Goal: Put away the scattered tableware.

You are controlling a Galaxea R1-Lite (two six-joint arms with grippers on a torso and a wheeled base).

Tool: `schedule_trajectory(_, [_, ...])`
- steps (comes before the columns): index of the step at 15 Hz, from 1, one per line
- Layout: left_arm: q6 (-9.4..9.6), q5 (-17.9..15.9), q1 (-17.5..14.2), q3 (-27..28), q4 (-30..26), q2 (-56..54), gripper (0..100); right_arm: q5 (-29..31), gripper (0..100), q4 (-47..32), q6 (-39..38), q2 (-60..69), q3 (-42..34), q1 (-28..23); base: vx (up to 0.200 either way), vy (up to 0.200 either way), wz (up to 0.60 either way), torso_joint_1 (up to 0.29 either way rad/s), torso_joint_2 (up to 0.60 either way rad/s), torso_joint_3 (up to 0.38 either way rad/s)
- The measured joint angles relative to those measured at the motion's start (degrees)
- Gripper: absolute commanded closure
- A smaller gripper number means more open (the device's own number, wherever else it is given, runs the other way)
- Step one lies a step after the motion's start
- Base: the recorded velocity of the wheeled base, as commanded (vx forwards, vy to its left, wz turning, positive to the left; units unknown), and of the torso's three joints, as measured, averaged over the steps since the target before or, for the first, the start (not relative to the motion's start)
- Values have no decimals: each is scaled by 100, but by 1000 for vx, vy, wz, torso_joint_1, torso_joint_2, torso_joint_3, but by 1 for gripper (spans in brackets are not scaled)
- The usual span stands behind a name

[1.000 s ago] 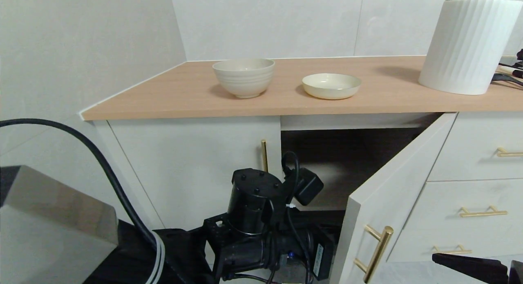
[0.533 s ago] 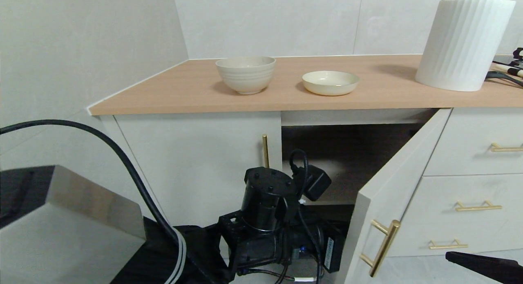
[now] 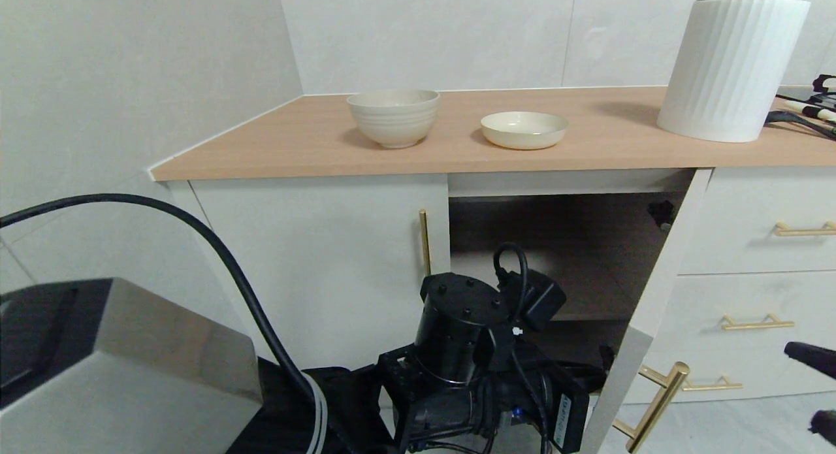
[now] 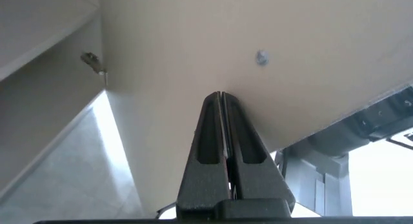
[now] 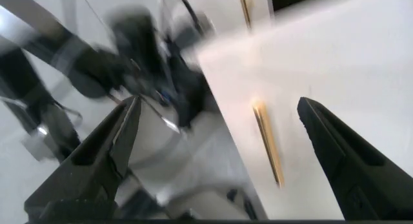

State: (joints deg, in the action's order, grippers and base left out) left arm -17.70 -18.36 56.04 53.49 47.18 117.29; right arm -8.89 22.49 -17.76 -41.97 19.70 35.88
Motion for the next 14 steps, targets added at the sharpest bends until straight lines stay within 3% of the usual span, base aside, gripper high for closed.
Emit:
schedule_trajectory(6, [-4,38,115,72,-67,18,100,-66,0,-126,15,-102,948,-90,0,0,0,0,0,0])
schedule_trajectory(8, [-2,74,134,202,-251,18,100,-77,0,-119,24,-204,1069,-93,-200,0,0,10,0,0])
schedule_trajectory(14, [-4,63,148,891,-714,195,100,-178,0,-130,26,-240,1101,-90,0,0,0,0,0,0])
